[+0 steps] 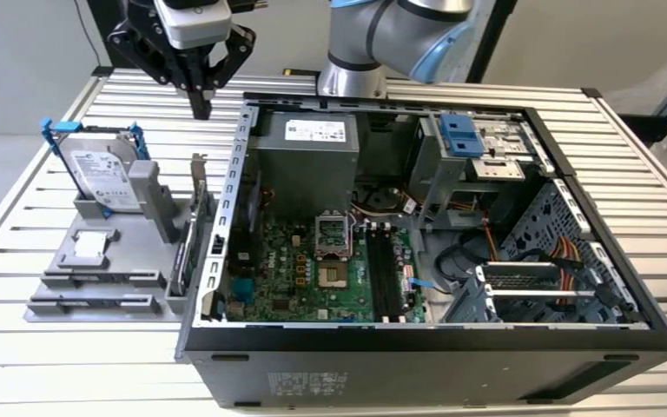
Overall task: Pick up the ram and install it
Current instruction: 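Reach for the ram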
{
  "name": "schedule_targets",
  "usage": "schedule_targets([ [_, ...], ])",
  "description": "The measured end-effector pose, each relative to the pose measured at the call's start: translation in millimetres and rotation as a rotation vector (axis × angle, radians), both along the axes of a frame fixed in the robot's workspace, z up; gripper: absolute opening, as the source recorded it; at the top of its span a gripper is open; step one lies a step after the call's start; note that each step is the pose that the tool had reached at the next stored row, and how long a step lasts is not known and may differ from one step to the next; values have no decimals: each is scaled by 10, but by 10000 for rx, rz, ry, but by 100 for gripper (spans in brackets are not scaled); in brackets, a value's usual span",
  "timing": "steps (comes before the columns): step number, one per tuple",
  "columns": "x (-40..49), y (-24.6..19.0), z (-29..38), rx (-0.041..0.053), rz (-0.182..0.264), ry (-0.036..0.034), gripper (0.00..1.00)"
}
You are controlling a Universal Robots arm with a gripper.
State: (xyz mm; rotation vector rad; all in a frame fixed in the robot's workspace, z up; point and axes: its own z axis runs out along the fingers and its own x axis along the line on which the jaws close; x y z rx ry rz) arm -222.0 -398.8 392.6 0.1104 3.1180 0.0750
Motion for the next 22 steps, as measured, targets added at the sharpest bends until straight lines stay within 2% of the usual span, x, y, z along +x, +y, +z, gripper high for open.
schedule_targets([
  [22, -150, 0, 0, 0, 0, 0, 0],
])
